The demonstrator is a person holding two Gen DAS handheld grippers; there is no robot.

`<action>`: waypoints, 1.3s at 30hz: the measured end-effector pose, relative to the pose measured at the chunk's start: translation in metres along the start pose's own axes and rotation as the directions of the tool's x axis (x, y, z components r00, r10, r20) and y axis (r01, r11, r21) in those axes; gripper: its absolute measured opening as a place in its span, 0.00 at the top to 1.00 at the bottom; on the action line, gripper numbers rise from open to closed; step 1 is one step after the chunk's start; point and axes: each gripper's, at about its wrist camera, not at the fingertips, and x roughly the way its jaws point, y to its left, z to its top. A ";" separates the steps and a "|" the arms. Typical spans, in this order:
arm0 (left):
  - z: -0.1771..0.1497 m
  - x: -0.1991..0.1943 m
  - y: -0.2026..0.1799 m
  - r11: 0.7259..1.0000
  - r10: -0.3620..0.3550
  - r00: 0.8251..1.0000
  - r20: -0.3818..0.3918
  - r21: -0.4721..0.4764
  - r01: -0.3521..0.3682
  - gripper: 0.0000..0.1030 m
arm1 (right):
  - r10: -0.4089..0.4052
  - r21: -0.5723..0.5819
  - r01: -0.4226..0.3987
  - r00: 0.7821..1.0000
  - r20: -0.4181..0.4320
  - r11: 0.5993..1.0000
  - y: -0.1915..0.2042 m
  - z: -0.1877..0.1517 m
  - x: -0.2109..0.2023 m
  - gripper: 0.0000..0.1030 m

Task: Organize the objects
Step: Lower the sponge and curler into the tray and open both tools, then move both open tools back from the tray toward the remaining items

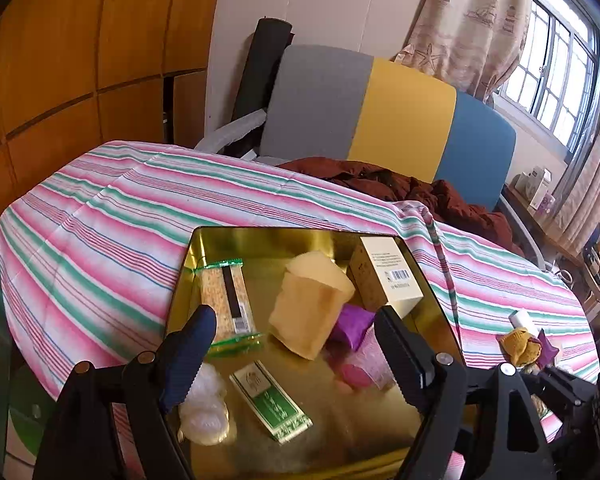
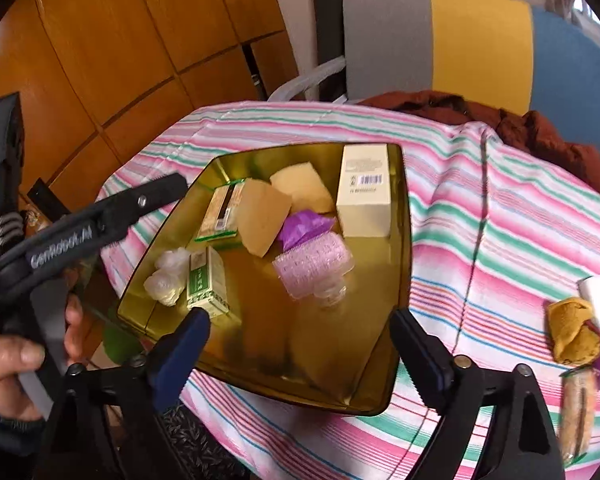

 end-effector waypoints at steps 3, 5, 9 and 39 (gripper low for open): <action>-0.006 -0.007 -0.004 1.000 0.006 1.000 0.005 0.012 -0.006 0.19 | -0.041 -0.016 0.042 0.999 0.033 0.999 0.004 -0.001 -0.006 0.08; -0.009 -0.009 -0.006 1.000 0.005 1.000 0.004 0.017 -0.005 0.20 | -0.068 -0.026 0.069 0.996 0.055 0.997 0.007 -0.003 -0.010 0.05; -0.014 -0.013 -0.008 1.000 0.008 1.000 0.001 0.017 -0.008 0.20 | -0.107 -0.030 0.109 0.991 0.082 0.994 0.009 -0.006 -0.015 0.04; -0.033 -0.015 -0.029 0.995 -0.085 0.995 -0.049 0.040 0.087 0.20 | -0.287 0.129 0.271 0.949 0.129 0.954 -0.060 -0.024 -0.046 0.02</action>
